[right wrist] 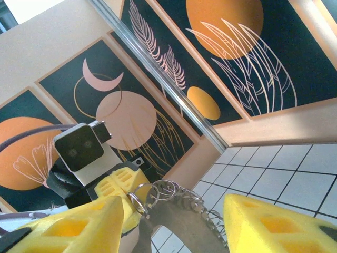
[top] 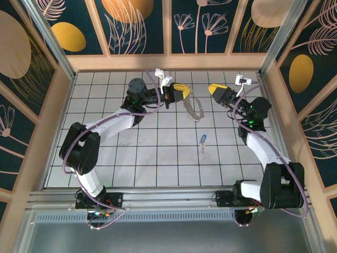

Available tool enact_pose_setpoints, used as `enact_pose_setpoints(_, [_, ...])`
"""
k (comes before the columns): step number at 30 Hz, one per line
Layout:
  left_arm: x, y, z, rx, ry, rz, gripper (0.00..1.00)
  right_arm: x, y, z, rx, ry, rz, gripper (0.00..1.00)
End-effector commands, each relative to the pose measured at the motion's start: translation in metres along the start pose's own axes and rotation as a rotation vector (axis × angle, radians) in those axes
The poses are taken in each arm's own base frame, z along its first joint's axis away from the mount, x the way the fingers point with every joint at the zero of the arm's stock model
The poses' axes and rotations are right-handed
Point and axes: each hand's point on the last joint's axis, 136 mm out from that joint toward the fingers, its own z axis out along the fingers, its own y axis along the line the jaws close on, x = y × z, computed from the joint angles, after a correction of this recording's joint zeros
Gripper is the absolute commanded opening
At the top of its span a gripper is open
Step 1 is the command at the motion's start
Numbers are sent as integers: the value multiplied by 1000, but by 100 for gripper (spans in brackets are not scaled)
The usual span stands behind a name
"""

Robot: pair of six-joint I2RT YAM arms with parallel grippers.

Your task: Put the keys on the keyring

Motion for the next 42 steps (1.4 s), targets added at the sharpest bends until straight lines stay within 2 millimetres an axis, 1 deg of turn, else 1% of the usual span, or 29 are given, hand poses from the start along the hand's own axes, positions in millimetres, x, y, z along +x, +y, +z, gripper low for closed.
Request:
enact_pose_setpoints(1, [-38, -23, -5, 38, -118, 155, 0, 1, 12, -1, -39, 2, -55, 50])
enact_pose_setpoints(9, [-42, -28, -4, 81, -133, 109, 0, -2, 30, 12, -160, 64, -138, 37])
enact_pose_setpoints(11, [-42, -28, -3, 93, -130, 90, 0, -2, 35, 16, -195, 76, -154, 35])
enact_pose_setpoints(21, [-44, -33, 0, 140, -134, 46, 0, 12, 55, 34, -318, 155, -187, 35])
enact_pose_setpoints(26, [-43, -32, 2, 147, -130, 38, 0, 16, 59, 40, -335, 172, -190, 34])
enact_pose_setpoints(30, [-42, -32, 4, 152, -127, 35, 0, 18, 60, 42, -344, 179, -190, 32])
enact_pose_setpoints(38, [-41, -31, 5, 154, -121, 25, 0, 21, 67, 46, -367, 195, -194, 32])
enact_pose_setpoints(42, [-40, -31, 6, 152, -120, 22, 0, 24, 68, 47, -374, 206, -195, 28])
